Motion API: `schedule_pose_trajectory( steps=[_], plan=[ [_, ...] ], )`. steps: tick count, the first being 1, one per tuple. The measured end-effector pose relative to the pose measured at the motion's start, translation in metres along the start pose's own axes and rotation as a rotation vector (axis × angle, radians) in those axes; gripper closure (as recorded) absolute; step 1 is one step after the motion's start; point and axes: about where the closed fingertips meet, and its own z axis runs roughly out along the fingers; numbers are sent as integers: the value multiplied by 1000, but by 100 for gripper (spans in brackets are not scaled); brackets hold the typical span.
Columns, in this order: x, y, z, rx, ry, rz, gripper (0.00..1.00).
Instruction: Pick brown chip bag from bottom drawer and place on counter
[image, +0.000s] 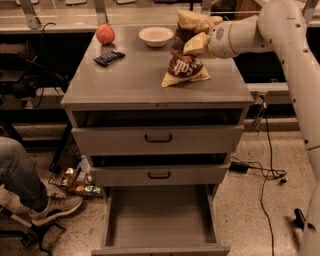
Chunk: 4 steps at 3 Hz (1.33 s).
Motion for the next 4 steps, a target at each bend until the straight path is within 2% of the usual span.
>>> schedule_pose_trajectory(
  steps=[1, 2, 4],
  plan=[
    [-10, -2, 12, -10, -36, -14, 2],
    [-15, 1, 15, -24, -58, -19, 0],
    [-12, -2, 13, -25, -58, -18, 0]
  ],
)
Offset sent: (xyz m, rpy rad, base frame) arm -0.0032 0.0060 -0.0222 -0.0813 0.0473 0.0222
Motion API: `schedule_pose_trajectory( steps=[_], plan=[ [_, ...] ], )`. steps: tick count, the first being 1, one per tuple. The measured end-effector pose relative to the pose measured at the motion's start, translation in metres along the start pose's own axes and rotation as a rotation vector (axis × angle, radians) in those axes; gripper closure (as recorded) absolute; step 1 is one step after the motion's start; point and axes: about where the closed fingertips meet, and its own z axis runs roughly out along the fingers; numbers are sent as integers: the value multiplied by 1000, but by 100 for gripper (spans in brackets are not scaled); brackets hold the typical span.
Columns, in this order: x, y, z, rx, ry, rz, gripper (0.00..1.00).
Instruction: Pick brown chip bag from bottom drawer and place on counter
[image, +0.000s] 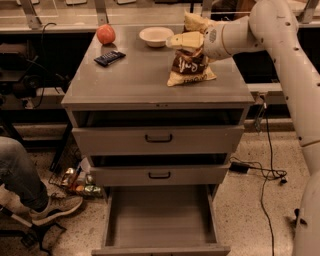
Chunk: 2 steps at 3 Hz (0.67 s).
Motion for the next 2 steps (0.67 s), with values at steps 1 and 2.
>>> schedule_pose_trajectory(
  steps=[1, 2],
  plan=[
    [0, 0, 0, 0, 0, 0, 0],
    [0, 0, -1, 0, 0, 0, 0]
  ],
)
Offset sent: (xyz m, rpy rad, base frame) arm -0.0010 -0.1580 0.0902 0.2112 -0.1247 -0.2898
